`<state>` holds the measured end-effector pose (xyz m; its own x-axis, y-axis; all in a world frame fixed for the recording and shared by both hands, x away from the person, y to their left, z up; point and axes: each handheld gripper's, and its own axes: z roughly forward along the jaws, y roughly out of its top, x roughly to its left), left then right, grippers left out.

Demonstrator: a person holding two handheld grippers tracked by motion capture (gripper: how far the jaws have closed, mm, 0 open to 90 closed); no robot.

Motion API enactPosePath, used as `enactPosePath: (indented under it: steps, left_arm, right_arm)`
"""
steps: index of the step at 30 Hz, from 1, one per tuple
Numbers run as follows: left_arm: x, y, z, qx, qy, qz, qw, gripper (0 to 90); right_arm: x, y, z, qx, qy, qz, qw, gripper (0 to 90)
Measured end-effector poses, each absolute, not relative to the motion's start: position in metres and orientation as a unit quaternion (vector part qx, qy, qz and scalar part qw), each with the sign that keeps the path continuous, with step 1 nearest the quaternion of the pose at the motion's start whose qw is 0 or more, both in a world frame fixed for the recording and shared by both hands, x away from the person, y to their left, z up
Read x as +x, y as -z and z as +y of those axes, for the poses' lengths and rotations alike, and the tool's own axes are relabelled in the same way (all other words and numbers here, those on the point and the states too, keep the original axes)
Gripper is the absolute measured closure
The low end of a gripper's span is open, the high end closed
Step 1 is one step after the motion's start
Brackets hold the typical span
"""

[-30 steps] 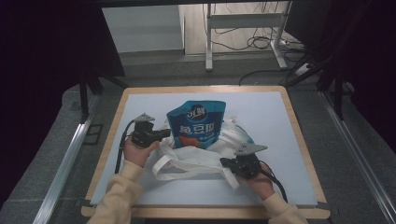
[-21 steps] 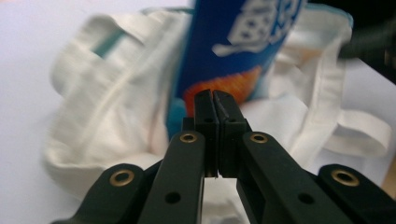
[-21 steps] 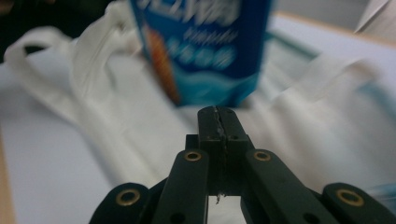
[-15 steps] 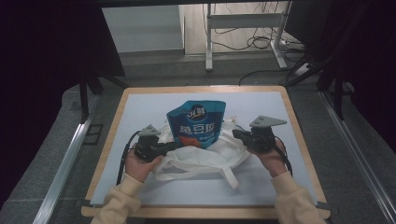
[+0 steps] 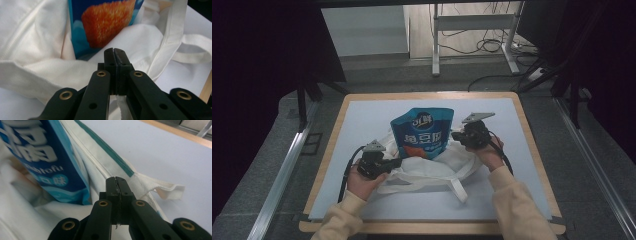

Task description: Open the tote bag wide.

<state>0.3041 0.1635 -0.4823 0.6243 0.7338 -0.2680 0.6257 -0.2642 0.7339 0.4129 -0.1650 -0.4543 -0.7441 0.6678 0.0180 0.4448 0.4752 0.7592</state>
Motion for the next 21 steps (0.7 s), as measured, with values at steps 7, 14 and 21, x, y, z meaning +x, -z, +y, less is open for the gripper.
enactPosePath:
  steps: [7, 14, 21]
  left_arm:
    - [0.302, 0.491, 0.164, 0.797, -0.057, 0.431, 0.419, 88.9]
    - [0.3, 0.497, 0.165, 0.799, -0.054, 0.434, 0.413, 89.0]
    - [0.299, 0.503, 0.163, 0.801, -0.047, 0.436, 0.408, 89.0]
  right_arm:
    - [0.426, 0.467, -0.173, 0.352, -0.373, 0.847, 0.137, 88.6]
    - [0.434, 0.474, -0.177, 0.366, -0.379, 0.839, 0.137, 88.7]
    - [0.44, 0.483, -0.181, 0.379, -0.388, 0.829, 0.138, 88.8]
